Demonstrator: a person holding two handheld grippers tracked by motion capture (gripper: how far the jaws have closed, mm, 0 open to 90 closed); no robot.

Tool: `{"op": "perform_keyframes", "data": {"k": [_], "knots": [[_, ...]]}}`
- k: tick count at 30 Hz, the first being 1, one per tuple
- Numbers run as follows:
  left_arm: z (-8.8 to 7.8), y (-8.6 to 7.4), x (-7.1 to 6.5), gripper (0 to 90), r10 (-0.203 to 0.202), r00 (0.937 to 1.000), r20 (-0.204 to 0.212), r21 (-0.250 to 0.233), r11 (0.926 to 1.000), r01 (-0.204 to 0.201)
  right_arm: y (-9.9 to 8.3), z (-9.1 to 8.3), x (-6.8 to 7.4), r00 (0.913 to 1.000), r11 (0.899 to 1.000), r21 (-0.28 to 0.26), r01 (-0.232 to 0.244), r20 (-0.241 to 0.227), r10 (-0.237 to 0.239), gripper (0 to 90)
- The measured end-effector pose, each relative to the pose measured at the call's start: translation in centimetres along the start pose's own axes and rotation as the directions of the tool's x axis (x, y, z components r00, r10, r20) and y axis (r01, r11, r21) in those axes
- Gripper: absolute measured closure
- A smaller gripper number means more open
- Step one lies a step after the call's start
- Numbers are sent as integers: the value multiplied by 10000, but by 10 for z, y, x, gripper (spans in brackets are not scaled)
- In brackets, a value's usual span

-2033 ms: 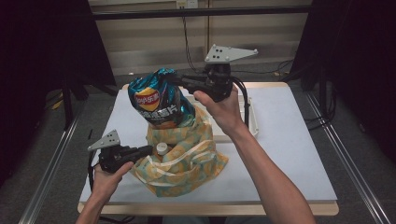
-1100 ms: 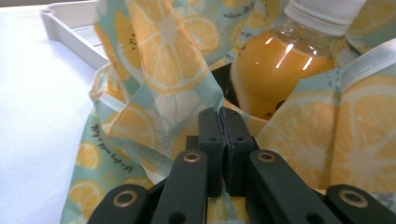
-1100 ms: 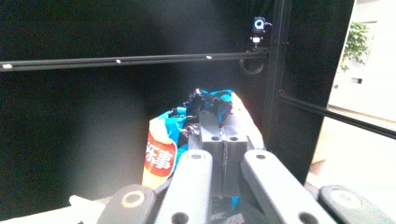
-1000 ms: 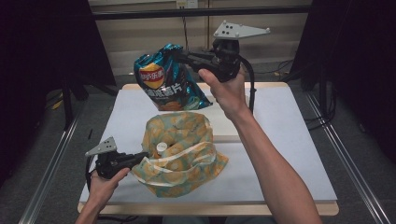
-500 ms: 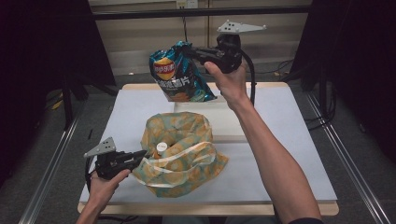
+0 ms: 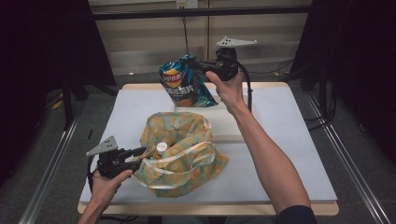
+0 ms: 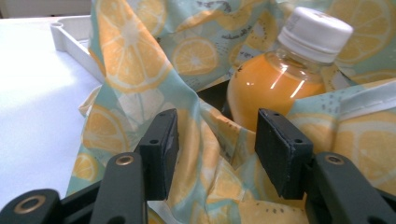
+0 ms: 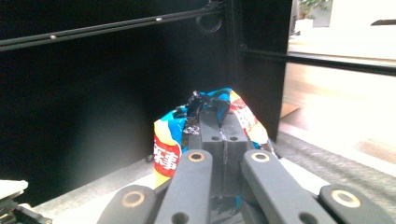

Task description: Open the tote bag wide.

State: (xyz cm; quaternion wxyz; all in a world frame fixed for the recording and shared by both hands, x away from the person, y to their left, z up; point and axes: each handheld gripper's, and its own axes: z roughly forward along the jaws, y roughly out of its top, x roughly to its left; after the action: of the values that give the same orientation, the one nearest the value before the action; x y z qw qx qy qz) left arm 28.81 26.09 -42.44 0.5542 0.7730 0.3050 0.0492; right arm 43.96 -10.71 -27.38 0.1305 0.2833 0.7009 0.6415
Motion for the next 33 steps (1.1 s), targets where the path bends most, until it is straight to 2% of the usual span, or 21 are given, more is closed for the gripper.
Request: {"op": "perform_keyframes", "data": {"k": [4,15,24,33], "knots": [[-2,0,0,474,-36,10000,-64,-54,10000,36,-7,7,-4,10000,9996,260,68,53,-70,900],[3,2,-1,451,-14,10000,-96,-136,9999,13,-22,20,-18,9989,9975,556,-444,183,434,900],[2,0,-1,451,27,9998,-182,-73,10000,-29,-34,28,-28,9971,9937,917,-649,445,610,900],[2,-1,1,453,47,9997,-246,-65,10000,-48,-49,36,-42,9932,9861,1322,-1003,723,913,900]]}}
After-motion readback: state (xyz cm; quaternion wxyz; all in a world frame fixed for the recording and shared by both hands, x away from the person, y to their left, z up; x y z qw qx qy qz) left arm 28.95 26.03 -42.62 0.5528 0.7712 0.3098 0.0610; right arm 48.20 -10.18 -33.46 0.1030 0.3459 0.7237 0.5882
